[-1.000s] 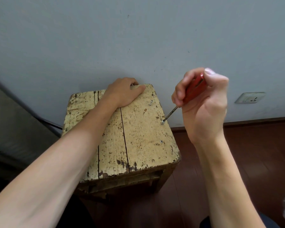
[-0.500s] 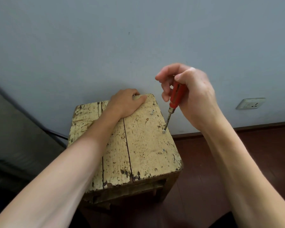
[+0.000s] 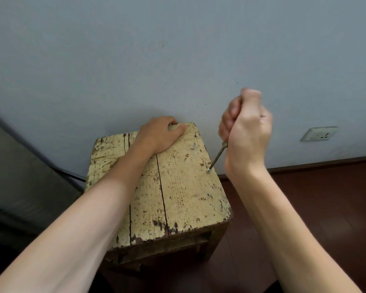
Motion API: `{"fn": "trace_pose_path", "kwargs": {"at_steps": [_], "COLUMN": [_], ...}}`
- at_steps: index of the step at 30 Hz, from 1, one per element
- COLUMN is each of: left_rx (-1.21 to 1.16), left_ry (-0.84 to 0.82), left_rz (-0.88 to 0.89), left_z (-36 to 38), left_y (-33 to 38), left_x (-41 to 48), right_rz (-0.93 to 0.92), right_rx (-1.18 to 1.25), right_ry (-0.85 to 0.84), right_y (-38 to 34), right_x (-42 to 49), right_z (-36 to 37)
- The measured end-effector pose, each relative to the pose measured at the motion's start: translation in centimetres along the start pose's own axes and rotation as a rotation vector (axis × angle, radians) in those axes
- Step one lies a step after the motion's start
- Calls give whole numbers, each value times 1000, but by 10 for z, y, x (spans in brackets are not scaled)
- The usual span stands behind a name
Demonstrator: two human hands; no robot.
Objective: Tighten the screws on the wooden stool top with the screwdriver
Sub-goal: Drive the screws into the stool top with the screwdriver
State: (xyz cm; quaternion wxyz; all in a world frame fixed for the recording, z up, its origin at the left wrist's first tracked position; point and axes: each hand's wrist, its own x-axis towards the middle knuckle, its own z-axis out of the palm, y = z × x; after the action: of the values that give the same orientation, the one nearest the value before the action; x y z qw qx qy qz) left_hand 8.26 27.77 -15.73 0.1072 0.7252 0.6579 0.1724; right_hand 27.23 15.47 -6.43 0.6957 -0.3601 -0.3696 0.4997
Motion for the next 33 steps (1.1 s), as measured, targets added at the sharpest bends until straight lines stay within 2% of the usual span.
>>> {"fn": "trace_pose_path", "kwargs": {"at_steps": [2,4,8,10,12,15,18,25,27,30,33], "left_rx": [-3,-4,-2,-8,-13,4,9,0,-4,-1,1], "left_ry": [-1,-2,9,3,-16,3,4,-12,-16,-16,-10], "left_rz": [-6,-5,-3,-2,2,-8,-15,-14,-18,-22,-22], "left_z": [-1,-1,-2,-3,-3,-3,-1,-2,-3,-3,-3], "left_y": [0,1,2,2,3,2,2,2,3,3,4], "left_x": [0,-1,-1,-2,-3,-2,-1,-1,-1,-2,-2], "right_rz": [-25,-21,-43,3,25,12,28,3,-11,0,34], "right_rx": [6,2,-129,-77,-92,-132,-58,77,87,70,4], "right_ry": [112,64,-252,-432,-521,-512,-460,45,110,55,-186], "right_y": [3,5,-4,-9,-10,-6,-5,-1,1,3,0], "right_x": [-4,-2,12,16,15,12,10,0,-1,0,10], "right_z": [2,-1,-14,-18,-21,-20,-18,-7,-5,-9,-17]}}
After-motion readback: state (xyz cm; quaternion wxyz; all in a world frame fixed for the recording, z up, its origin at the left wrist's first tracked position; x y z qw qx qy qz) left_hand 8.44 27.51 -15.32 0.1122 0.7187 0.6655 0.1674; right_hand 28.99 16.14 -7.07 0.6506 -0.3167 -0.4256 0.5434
